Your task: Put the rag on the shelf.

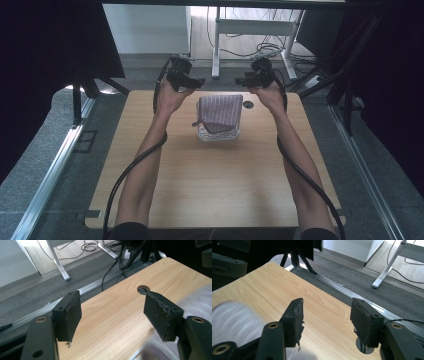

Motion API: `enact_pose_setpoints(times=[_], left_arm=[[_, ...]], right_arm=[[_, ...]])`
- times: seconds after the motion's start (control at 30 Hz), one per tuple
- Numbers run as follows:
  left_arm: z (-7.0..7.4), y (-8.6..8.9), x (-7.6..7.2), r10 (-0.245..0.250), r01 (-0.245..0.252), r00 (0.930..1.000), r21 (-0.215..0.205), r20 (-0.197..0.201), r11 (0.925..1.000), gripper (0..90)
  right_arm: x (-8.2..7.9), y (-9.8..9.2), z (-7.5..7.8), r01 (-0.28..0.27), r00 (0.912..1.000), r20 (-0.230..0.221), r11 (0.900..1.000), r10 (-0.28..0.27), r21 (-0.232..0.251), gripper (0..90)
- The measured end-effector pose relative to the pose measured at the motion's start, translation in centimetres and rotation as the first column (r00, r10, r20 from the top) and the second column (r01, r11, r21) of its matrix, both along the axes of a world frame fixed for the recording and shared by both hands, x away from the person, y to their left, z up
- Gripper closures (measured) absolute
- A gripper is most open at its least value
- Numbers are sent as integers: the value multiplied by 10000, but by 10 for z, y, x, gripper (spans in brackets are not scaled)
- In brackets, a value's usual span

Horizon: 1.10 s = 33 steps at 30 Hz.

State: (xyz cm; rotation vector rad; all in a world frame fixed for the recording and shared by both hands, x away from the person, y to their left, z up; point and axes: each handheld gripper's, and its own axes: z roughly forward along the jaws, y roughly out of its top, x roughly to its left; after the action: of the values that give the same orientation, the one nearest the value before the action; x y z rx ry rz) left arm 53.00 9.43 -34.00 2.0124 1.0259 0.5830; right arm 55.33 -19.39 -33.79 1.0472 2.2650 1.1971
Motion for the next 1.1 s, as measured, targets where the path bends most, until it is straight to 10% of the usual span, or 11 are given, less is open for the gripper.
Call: enact_pose_setpoints(times=[0.57,0.77,1.1], left_arm=[[-9,4,-46,-1124,1101,9932,-677,-303,9916,136],[-18,2,-70,-1481,1480,9889,-93,-106,9889,128],[-39,19,-109,-1686,1695,9853,-365,276,9848,119]], right_arm=[[-51,-18,-3,-731,9973,3,9955,732,604,241],[-75,-18,-15,-1037,9946,-12,9937,1039,428,190],[-109,-23,-37,-1210,9926,-15,9915,1212,473,151]])
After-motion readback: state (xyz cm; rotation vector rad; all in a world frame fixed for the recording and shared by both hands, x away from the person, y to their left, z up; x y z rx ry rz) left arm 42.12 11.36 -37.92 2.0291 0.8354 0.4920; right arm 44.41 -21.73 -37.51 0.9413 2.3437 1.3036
